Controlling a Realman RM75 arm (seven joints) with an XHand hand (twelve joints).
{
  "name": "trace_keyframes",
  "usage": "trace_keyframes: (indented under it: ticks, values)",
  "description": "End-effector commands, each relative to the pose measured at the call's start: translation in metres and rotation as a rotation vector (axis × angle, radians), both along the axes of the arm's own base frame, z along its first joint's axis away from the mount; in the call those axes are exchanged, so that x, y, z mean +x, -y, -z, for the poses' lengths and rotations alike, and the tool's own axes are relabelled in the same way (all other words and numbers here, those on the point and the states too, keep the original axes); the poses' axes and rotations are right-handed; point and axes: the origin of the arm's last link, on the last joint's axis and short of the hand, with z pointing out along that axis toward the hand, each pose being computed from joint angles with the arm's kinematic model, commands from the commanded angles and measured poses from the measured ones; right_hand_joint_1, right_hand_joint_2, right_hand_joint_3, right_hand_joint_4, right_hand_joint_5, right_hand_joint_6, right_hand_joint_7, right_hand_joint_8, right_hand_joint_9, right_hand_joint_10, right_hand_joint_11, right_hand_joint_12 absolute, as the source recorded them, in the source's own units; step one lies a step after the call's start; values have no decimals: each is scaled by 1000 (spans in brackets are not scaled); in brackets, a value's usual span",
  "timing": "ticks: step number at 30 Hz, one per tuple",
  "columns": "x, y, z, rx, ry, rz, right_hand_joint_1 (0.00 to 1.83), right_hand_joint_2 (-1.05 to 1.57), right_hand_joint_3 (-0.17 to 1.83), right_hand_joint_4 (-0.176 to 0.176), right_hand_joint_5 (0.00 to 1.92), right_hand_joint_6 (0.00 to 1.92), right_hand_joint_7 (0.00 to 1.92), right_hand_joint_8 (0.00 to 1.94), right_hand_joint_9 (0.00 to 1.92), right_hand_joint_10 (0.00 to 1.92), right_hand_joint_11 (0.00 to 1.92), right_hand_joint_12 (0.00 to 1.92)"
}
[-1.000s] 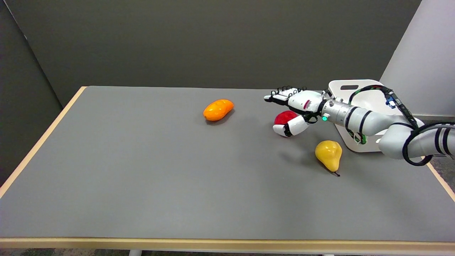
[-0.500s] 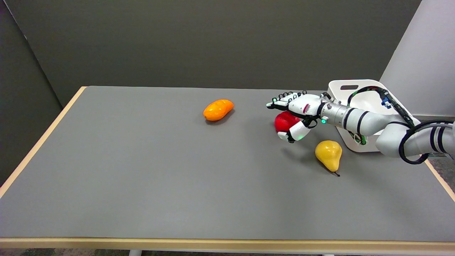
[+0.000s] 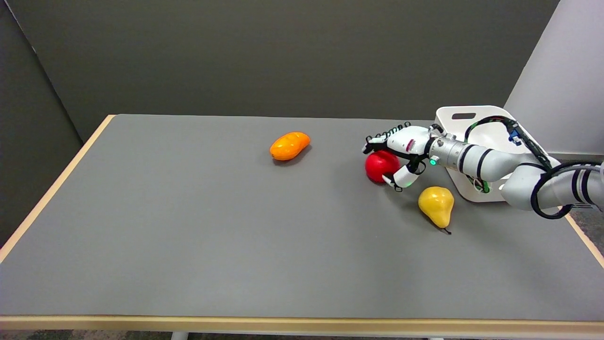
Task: Pick up tomato.
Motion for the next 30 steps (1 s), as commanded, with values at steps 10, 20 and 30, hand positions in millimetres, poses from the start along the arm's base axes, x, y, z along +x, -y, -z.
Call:
trace_keyframes:
  ticks: [10, 20, 30]
  values:
    - [11, 0, 5, 38, 50, -97, 1156, 1224, 192, -176, 601, 1568, 649, 1572, 796, 1352, 777, 1607]
    - [61, 3, -17, -83, 297, -362, 1145, 1006, 574, -36, 601, 1642, 822, 1457, 850, 1527, 846, 1844]
    - [124, -16, -88, -341, 419, -723, 1148, 977, 633, -36, 608, 1658, 828, 1472, 845, 1537, 858, 1861]
